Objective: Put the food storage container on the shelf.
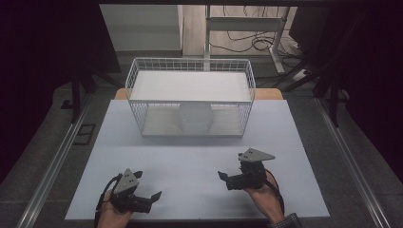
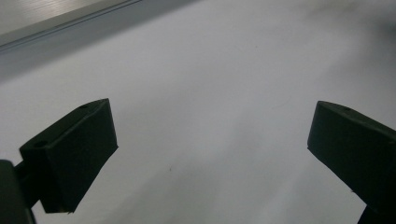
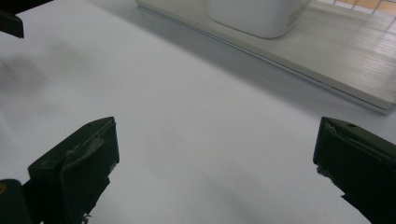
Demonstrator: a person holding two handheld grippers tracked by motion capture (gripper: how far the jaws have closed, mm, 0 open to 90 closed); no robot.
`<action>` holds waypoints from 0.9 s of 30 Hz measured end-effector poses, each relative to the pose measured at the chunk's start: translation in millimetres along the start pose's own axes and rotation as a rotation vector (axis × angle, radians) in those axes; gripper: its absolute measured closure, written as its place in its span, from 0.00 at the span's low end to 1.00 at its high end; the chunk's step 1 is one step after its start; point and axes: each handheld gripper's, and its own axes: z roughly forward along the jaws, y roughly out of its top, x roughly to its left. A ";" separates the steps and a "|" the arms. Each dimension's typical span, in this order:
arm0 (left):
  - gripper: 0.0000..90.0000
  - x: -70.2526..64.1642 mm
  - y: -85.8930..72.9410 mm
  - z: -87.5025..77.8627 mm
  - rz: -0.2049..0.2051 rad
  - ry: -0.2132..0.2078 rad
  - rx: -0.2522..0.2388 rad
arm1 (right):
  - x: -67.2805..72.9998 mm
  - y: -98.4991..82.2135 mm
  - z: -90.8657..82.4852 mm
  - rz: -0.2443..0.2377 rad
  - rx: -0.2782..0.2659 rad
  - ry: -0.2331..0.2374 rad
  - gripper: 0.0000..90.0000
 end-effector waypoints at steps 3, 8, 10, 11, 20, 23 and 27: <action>0.01 0.7 0.1 -1.6 0.001 0.009 0.000 | -0.8 -5.4 -7.0 -0.002 0.003 -0.011 0.00; 0.01 4.6 -0.7 -7.5 -0.008 0.021 -0.003 | -2.0 -13.4 -20.5 0.009 -0.003 -0.028 0.00; 0.01 5.3 -1.9 -9.7 -0.007 0.027 -0.006 | -1.9 -17.0 -26.1 0.009 -0.005 -0.042 0.00; 0.01 5.8 -2.5 -10.7 -0.005 0.030 -0.005 | -2.1 -19.2 -28.8 0.006 -0.006 -0.050 0.00; 0.01 7.0 -10.4 -14.6 -0.008 0.034 0.000 | -5.9 -43.6 -53.3 0.025 -0.020 -0.101 0.00; 0.01 7.0 -11.9 -14.6 -0.010 0.033 0.005 | -7.1 -52.5 -59.8 0.043 -0.019 -0.107 0.00; 0.01 8.3 -14.4 -12.7 -0.014 0.030 0.027 | -9.1 -66.9 -62.1 0.058 0.014 -0.124 0.00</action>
